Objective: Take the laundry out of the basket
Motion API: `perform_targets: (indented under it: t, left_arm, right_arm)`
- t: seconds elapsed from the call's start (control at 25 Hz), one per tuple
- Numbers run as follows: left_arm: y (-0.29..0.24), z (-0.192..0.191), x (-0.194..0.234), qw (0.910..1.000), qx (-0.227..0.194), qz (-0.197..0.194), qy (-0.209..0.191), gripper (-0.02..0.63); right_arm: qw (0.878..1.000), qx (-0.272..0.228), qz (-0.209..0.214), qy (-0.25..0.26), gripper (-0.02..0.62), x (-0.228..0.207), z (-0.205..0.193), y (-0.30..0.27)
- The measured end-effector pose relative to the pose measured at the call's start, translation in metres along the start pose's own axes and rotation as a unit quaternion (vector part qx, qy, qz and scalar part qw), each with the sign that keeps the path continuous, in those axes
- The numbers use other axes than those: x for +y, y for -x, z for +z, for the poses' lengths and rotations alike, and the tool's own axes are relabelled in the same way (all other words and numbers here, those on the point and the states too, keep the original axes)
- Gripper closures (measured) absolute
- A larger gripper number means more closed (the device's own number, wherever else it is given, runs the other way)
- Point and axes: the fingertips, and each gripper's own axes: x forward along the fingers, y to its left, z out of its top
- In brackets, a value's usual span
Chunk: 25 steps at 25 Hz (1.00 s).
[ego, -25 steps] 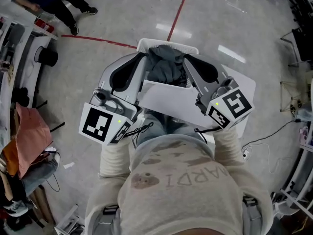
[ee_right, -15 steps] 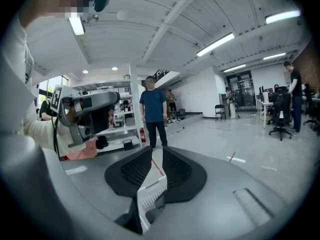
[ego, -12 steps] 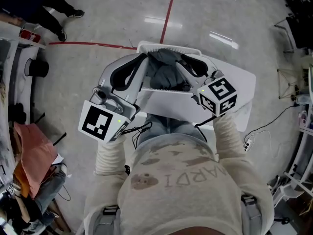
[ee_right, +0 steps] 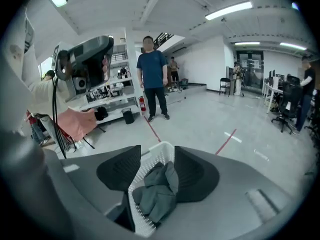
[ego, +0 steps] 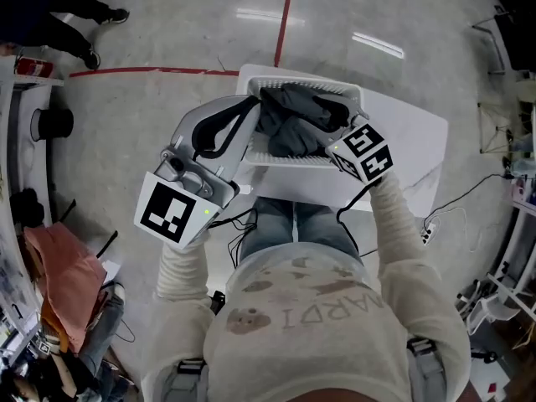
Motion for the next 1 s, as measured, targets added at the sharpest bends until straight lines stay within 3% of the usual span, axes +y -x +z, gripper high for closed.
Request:
perform_targets:
  t: [0.24,0.56,1.0]
  left_arm:
    - [-0.015,-0.042,0.023,0.9993,0.014,-0.026,0.022,0.604]
    - [-0.038,-0.101,0.034,0.9967,0.039,-0.060,0.039,0.604]
    - [-0.059,-0.159,0.036,0.9928,0.052,-0.096,0.048,0.605]
  right_arm:
    - [0.997,0.078,0.012,0.010,0.288,-0.010,-0.052,-0.051]
    - [0.985,0.162,0.025,0.061,0.233,-0.020,-0.121,-0.096]
    - [0.963,0.230,0.072,0.119,0.169,-0.017,-0.194,-0.140]
